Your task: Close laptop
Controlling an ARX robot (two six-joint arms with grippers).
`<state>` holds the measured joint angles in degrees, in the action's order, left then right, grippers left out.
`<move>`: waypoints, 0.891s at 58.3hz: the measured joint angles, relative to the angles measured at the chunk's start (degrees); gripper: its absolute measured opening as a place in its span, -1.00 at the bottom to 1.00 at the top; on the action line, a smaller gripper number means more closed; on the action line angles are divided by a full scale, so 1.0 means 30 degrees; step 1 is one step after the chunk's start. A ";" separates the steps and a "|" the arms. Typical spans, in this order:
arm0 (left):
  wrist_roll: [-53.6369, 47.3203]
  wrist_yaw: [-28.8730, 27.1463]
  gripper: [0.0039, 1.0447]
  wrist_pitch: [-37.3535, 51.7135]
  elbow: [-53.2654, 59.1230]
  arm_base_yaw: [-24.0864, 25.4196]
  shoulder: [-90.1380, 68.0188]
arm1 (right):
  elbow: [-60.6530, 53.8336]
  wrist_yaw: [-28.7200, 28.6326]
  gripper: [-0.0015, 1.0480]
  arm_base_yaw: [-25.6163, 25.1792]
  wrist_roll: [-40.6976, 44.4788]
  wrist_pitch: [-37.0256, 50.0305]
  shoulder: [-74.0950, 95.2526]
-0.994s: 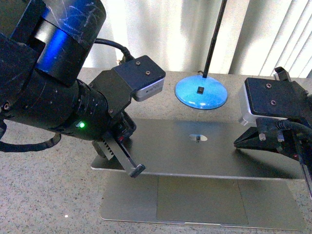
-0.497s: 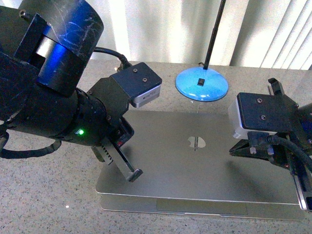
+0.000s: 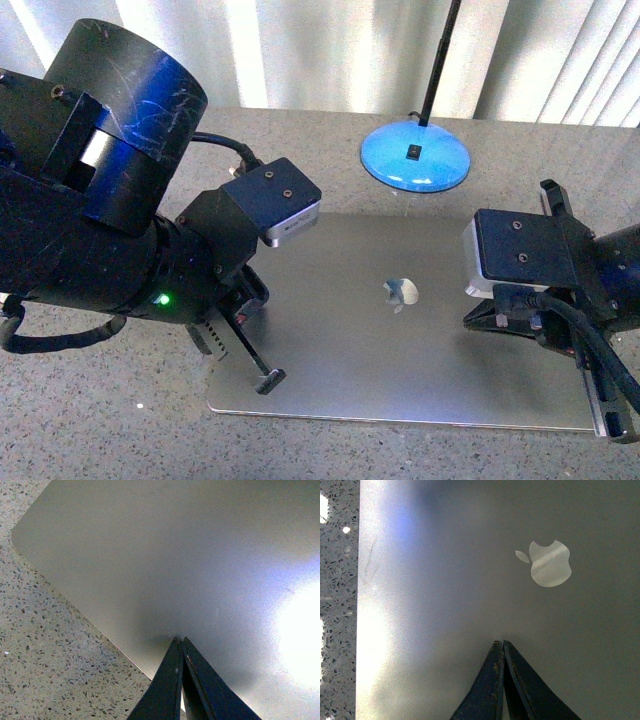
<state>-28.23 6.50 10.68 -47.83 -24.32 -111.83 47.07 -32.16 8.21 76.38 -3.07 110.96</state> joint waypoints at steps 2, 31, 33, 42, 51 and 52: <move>0.0015 0.0036 -0.94 0.0036 0.0015 0.0036 -0.0007 | 0.0000 0.0000 -0.94 0.0000 -0.0051 0.0022 0.0022; 0.0984 0.0350 -0.94 0.0386 0.0197 0.0962 0.0663 | -0.0641 -0.0656 -0.94 0.0036 -0.1435 0.1617 -0.0342; 0.1566 0.0350 -0.94 0.0801 0.0270 0.1275 0.1035 | -0.0765 -0.0925 -0.94 0.0000 -0.1982 0.2273 -0.0605; 0.4626 0.0284 -0.94 0.3687 0.0670 0.2929 0.3009 | -0.1377 -0.0874 -0.94 -0.0423 -0.6761 0.7235 -0.2579; 1.1555 -0.1486 -0.62 0.6703 0.0809 0.5821 0.6186 | -0.1137 0.1916 -0.84 -0.1362 -1.5759 1.1927 -0.4983; 1.2174 -0.1552 -0.55 0.6710 0.0801 0.5967 0.6309 | -0.1137 0.1931 -0.78 -0.1443 -1.6611 1.1956 -0.5085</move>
<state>8.29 1.85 30.81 -45.43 -6.42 -92.90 43.66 -26.37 3.88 26.55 32.80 95.70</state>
